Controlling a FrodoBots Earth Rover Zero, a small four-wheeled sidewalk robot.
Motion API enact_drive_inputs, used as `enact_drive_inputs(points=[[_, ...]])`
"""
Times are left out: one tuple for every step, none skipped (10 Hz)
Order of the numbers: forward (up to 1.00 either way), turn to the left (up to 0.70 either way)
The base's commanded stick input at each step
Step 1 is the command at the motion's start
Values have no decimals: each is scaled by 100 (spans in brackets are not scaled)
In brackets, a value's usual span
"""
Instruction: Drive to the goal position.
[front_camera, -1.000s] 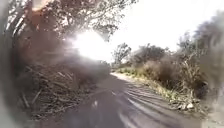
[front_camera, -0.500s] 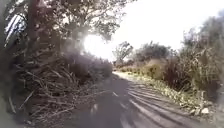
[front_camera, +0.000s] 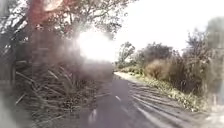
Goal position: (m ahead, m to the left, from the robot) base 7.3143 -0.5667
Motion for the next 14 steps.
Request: enact_drive_inputs(points=[[50,-49],[50,-49],[50,-49],[50,-49],[50,-49],[50,-49],[50,-49],[50,-49],[50,-49],[50,-49],[50,-49],[50,-21],[50,1],[50,1]])
